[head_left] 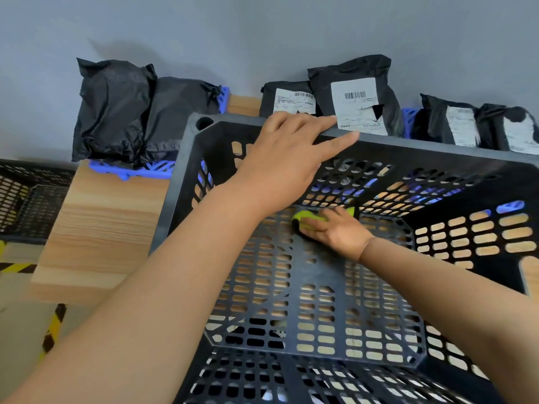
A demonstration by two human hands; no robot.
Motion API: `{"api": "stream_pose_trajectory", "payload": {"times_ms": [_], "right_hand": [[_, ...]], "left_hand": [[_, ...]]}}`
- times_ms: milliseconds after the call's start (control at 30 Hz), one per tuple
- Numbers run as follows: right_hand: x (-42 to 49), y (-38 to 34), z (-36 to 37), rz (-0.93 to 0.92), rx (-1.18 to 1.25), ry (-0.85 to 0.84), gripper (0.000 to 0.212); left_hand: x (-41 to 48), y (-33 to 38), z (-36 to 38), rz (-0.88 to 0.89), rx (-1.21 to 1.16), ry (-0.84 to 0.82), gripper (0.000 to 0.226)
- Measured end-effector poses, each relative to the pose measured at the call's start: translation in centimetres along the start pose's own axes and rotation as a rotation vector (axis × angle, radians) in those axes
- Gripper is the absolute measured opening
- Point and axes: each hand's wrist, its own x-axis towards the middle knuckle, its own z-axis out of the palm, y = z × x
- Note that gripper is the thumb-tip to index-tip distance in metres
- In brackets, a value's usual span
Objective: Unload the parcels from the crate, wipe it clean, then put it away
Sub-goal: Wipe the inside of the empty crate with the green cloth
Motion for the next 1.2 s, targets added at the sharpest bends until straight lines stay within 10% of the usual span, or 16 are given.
{"api": "stream_pose_trajectory", "payload": {"times_ms": [400, 1033, 1200], "right_hand": [[0.1, -4.4, -0.7, 0.486, 0.384, -0.152, 0.067], [-9.9, -12.1, 0.8, -0.296, 0.525, -0.29, 0.051], [-9.6, -10.2, 1.6, -0.472, 0.252, -0.084, 0.041]], "left_hand": [[0.2, 0.6, -0.2, -0.015, -0.02, 0.012, 0.064], [1.1, 6.1, 0.4, -0.199, 0.045, -0.049, 0.068], [1.6, 7.4, 0.9, -0.199, 0.015, -0.042, 0.069]]}}
